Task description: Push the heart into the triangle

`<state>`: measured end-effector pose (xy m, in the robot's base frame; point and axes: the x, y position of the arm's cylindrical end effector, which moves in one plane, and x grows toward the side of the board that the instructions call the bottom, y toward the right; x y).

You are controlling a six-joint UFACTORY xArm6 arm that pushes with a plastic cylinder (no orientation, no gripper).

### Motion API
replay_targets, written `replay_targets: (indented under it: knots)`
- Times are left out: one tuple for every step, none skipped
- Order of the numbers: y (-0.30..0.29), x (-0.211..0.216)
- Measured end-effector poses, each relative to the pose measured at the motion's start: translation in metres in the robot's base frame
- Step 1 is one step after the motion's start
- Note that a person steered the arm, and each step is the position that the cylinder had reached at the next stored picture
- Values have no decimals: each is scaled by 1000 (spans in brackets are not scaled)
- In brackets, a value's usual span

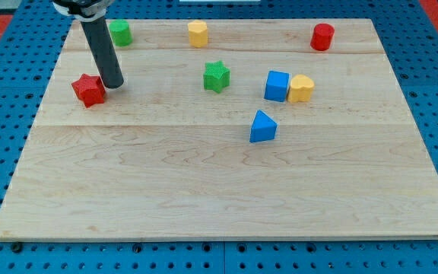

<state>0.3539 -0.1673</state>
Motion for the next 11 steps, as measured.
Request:
replay_targets:
  knots:
    - [52,-41]
    - [95,-72]
    - [148,-74]
    - [242,-71]
    - [319,-44]
    - [330,-7]
    - [272,31]
    - [214,64]
    - [233,61]
    - [287,28]
    - [258,-19]
